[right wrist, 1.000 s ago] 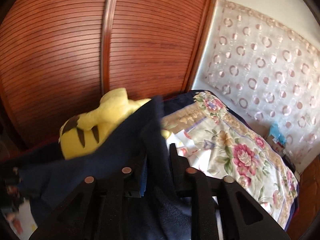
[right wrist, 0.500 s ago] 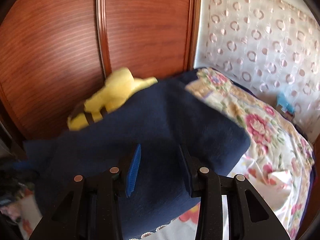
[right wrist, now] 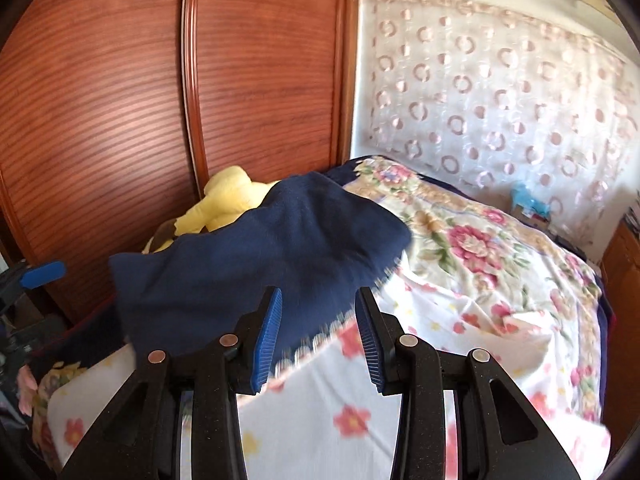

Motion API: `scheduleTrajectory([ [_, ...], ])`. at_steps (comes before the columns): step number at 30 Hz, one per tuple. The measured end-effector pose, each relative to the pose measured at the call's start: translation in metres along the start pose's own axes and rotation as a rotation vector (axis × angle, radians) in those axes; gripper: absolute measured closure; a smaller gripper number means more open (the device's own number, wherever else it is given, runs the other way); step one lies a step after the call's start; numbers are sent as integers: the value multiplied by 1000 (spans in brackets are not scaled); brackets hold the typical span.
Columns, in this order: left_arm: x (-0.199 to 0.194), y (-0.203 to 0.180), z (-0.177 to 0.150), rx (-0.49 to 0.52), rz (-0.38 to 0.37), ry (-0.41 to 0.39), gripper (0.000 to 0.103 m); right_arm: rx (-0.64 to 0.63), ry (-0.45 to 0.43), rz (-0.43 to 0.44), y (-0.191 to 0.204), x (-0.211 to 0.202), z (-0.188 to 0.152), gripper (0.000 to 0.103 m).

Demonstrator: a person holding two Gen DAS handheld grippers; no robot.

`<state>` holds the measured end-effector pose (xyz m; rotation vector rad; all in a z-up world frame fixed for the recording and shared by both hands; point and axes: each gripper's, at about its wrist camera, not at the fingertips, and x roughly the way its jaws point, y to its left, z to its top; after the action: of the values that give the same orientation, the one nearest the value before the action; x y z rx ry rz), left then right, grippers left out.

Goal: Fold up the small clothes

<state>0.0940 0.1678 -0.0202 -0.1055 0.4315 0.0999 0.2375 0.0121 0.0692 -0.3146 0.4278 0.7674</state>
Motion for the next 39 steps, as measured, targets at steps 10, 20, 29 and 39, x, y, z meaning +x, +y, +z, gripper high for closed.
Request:
scheduleTrajectory([
  [10,-13,-49,-14,56,-69,25,20,95,-56,-78,18,-101,-80,48],
  [20,-32,-93,-25,98,-136,35,20,211,-109,-132,40,-188,-137,30],
  [29,-40,-132,-17,138,-153,26,20,288,-172,-269,66,-241,-158,22],
  [39,-65,-160,20,139,-187,-60,20,329,-262,-404,94,-288,-158,22],
])
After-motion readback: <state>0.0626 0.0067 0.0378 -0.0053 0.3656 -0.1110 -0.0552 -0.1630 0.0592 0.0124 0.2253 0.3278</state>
